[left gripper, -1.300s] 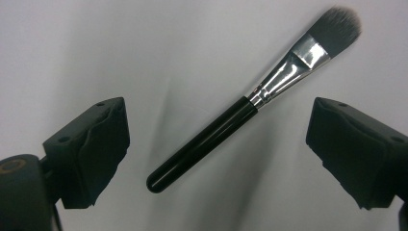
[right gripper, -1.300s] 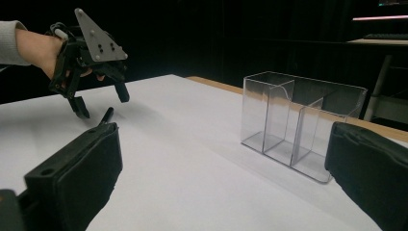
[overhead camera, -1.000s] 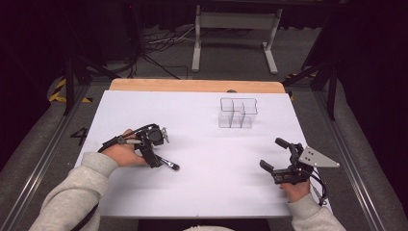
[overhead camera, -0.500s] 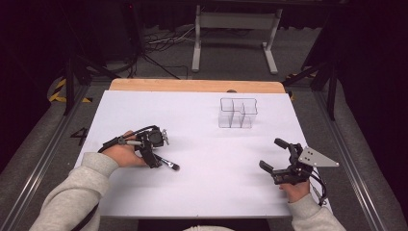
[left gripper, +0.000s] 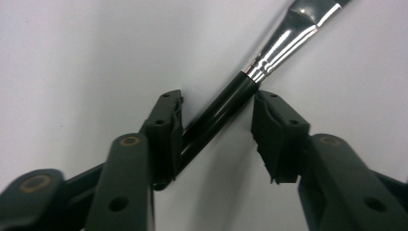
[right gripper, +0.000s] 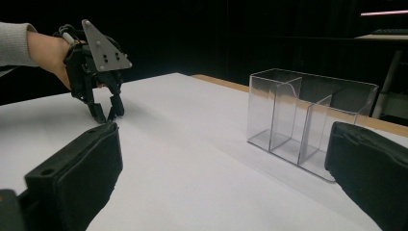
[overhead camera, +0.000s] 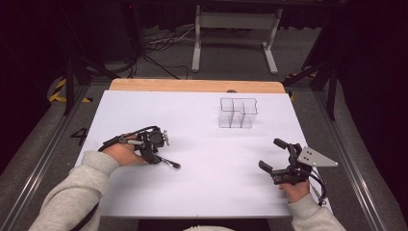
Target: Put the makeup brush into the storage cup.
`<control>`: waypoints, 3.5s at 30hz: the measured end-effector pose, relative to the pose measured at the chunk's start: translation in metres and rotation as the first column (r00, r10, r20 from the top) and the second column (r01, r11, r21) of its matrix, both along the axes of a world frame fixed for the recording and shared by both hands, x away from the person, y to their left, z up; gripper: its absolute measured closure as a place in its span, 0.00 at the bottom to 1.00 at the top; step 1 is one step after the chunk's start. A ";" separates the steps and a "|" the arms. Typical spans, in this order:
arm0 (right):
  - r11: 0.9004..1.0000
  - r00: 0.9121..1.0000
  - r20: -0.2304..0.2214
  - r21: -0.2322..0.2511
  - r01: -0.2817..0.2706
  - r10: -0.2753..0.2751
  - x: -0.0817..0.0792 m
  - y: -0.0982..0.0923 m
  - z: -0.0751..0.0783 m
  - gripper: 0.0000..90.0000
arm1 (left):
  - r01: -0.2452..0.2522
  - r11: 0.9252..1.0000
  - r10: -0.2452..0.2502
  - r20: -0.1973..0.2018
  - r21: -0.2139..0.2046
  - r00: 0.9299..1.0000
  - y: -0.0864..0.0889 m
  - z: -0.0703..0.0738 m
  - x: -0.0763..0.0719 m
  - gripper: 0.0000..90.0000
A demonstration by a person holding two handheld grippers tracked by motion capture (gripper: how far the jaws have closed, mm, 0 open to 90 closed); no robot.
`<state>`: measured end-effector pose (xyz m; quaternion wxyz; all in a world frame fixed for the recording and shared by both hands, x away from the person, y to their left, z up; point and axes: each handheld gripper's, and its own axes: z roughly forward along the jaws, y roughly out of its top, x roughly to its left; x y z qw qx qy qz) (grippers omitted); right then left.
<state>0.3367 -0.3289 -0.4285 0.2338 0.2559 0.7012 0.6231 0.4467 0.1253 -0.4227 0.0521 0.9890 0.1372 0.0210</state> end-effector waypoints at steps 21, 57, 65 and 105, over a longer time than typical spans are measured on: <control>1.000 1.000 -0.001 -0.008 0.008 -0.008 -0.001 0.001 0.000 0.00 | 0.030 1.000 -0.030 -0.001 0.002 1.000 0.002 0.007 -0.004 0.88; 1.000 1.000 0.002 -0.015 0.004 -0.004 -0.001 0.003 0.001 0.00 | 0.067 0.851 0.034 0.182 -0.521 0.983 0.015 0.059 -0.042 0.88; 1.000 1.000 0.001 -0.013 0.005 -0.005 -0.001 0.002 0.001 0.00 | 0.078 0.753 0.040 0.164 -0.654 0.986 0.010 0.049 -0.052 0.88; 1.000 1.000 0.004 -0.018 -0.020 0.020 -0.002 0.010 0.003 0.00 | 0.144 0.269 0.122 0.182 -0.952 0.976 -0.022 0.000 -0.061 0.88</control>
